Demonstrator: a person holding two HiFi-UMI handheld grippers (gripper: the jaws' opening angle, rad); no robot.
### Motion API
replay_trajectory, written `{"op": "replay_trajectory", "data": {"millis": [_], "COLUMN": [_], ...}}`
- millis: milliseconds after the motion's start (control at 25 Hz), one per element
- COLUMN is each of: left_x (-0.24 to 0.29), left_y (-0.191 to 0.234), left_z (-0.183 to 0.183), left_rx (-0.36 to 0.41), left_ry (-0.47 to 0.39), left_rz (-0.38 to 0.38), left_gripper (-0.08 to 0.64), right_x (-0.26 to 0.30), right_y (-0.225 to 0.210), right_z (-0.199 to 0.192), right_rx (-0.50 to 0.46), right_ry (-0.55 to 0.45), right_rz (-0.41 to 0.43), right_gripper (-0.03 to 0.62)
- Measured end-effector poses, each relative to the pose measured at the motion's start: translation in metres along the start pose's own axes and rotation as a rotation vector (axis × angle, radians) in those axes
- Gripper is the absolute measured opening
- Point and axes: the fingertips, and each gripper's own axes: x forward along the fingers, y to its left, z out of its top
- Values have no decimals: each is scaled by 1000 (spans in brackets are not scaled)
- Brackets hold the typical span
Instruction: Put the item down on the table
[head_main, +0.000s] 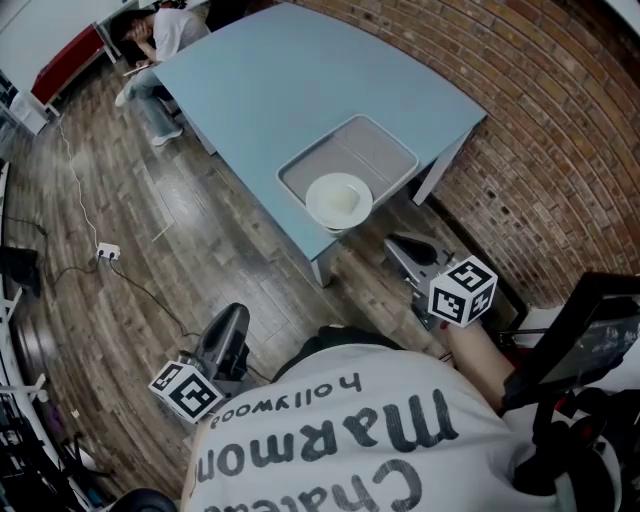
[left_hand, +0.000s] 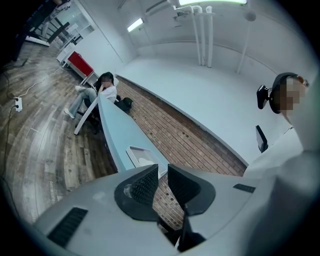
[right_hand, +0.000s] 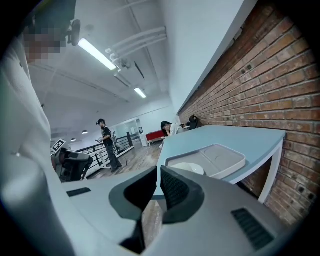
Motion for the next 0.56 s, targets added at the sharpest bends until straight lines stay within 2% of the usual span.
{"op": "replay_trajectory", "data": {"millis": [560], "left_x": [-1], "left_y": [0], "left_z": [-2], "left_rx": [2], "left_ry": [-6], "left_rz": [3], "left_gripper": [63], "right_x": [0], "right_y": [2], "right_z": [-5], "right_rx": [-3], "right_ry": [22], "right_rz": [13], "right_gripper": [29]}}
